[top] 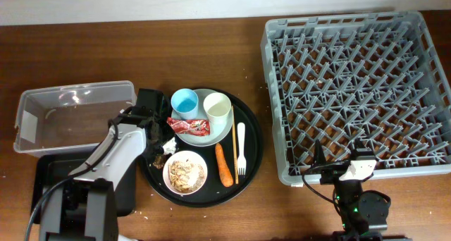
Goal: Sort waste into correct bins and load items into the dishwasher rack
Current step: 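Carry the tissue left over the clear bin and open the gripper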
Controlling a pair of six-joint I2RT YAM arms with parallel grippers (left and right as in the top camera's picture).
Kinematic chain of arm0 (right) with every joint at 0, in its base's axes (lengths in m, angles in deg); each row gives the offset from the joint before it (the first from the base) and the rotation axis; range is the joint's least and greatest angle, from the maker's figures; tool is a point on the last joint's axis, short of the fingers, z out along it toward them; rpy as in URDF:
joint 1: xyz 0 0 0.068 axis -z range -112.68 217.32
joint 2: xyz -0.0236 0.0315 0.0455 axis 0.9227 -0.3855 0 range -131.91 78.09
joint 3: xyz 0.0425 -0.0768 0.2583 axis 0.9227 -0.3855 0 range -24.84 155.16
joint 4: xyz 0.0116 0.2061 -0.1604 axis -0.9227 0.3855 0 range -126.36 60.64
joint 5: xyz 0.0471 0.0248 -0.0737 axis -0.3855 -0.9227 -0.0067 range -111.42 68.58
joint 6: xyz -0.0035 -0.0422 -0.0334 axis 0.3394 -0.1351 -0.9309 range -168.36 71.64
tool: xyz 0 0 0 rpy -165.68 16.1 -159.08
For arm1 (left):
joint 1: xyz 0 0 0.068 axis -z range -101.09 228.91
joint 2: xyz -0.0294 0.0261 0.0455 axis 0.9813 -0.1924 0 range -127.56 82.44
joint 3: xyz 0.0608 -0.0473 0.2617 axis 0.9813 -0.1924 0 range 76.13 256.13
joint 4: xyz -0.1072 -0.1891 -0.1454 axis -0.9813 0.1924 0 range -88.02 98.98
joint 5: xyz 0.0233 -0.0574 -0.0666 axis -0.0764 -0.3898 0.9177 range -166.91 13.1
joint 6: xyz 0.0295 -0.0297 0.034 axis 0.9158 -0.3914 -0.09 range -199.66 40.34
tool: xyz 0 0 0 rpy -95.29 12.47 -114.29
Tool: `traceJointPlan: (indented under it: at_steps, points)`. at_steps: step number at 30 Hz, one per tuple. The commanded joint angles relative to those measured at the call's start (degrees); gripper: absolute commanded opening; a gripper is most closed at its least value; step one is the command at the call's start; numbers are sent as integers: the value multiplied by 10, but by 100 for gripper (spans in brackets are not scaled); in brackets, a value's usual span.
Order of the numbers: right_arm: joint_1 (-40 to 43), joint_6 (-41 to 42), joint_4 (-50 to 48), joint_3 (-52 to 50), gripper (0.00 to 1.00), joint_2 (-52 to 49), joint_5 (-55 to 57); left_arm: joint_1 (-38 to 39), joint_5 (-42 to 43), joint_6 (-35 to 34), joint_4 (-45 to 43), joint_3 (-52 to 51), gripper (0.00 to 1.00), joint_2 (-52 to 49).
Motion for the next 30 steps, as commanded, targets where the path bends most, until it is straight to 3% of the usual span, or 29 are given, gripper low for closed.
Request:
traceJointPlan:
  at_steps: [1, 4, 6, 9, 11, 12, 21, 22, 24, 30]
  points:
    - [4, 1, 3, -3, 99, 4, 5, 0, 7, 10, 2, 8, 48, -7]
    - [4, 1, 3, -3, 99, 4, 5, 9, -17, 10, 2, 2, 47, -7]
    - [3, 1, 3, -3, 99, 4, 5, 19, -21, 10, 0, 2, 36, -7]
    - [4, 1, 3, -3, 99, 4, 5, 32, -38, 9, -4, 2, 36, -7]
    - [4, 1, 3, -3, 99, 4, 5, 32, -41, 10, -3, 2, 23, -7]
    - [4, 1, 3, -3, 99, 4, 5, 32, -44, 10, -3, 2, 21, -7]
    - [3, 1, 3, -3, 99, 4, 5, 32, -57, 10, -5, 2, 27, -38]
    - [4, 1, 3, -3, 99, 4, 5, 32, -57, 10, -4, 2, 23, -41]
    - [4, 1, 3, -3, 99, 4, 5, 32, -57, 10, -4, 3, 0, -37]
    - [4, 1, 3, -3, 99, 4, 5, 32, -57, 10, 40, 37, 0, 78]
